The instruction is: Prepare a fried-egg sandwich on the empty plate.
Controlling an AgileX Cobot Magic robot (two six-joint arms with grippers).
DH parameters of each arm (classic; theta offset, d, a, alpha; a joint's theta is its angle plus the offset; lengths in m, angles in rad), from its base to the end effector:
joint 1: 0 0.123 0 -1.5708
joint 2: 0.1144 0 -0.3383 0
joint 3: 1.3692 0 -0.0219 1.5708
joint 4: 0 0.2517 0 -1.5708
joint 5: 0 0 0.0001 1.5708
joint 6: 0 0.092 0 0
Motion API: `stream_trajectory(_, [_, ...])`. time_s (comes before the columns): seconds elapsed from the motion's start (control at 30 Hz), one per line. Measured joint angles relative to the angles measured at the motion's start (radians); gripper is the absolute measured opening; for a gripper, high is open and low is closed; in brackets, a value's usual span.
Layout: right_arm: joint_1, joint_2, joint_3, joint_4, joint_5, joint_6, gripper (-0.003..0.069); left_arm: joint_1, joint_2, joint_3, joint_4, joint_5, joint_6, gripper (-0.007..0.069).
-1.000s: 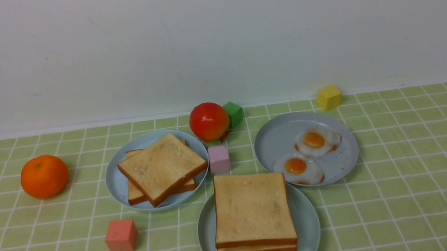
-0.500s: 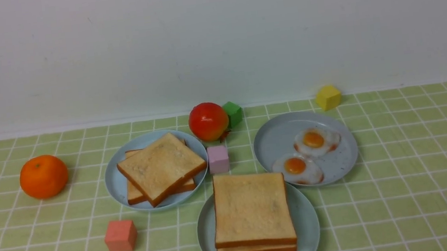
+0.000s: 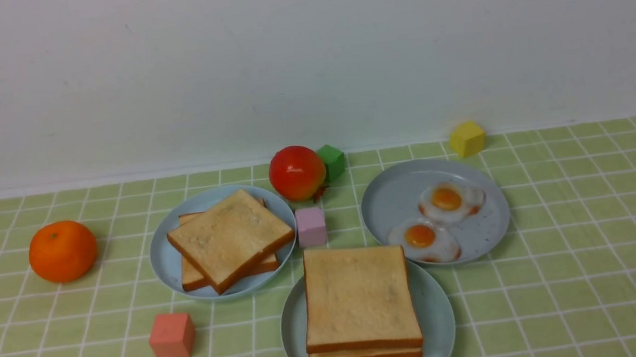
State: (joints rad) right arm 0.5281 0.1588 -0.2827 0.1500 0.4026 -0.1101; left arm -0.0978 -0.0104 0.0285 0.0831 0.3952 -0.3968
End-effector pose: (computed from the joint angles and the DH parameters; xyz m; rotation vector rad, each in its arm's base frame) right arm 0.0024 0.0077 0.2712 -0.4822 1.7137 0.4547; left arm 0.0005 0.0029 0.1679 -0.2328 1.8892 -0.2539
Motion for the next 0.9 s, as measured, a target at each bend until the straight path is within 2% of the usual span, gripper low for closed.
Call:
stream_trajectory(0.67, [-0.004, 0.000, 0.000, -0.006, -0.002, 0.000, 0.0164, 0.000, 0.000, 0.000, -0.001, -0.002, 0.000, -0.0001])
stream_trajectory(0.77, [-0.058, -0.001, 0.001, -0.012, -0.002, 0.000, 0.0167, 0.000, 0.000, 0.000, -0.001, -0.002, 0.000, 0.0002])
stream_trajectory(0.9, [-0.199, -0.037, 0.033, -0.021, -0.003, 0.032, 0.0174, 0.000, 0.000, 0.000, -0.001, -0.002, 0.000, 0.0005])
